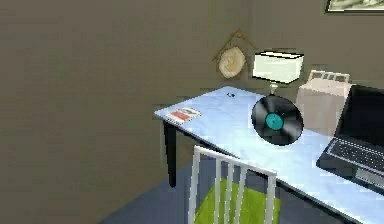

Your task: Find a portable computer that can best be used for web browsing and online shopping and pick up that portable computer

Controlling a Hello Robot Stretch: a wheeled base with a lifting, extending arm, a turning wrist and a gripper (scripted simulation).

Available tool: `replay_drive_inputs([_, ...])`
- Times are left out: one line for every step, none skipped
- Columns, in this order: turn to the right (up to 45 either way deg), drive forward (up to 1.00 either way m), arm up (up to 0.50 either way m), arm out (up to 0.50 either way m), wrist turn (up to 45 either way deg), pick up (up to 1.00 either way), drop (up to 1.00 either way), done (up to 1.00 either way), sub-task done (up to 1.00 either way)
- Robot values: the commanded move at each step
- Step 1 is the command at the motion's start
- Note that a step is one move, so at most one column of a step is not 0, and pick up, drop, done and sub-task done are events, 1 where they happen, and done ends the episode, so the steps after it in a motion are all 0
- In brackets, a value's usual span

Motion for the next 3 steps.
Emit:
replay_drive_inputs([-39.0, 0.0, 0.0, 0.0, 0.0, 0.0, 0.0, 0.0, 0.0])
replay_drive_inputs([45.0, 0.0, 0.0, 0.0, 0.0, 0.0, 0.0, 0.0, 0.0])
replay_drive_inputs([45.0, 0.0, 0.0, 0.0, 0.0, 0.0, 0.0, 0.0, 0.0])
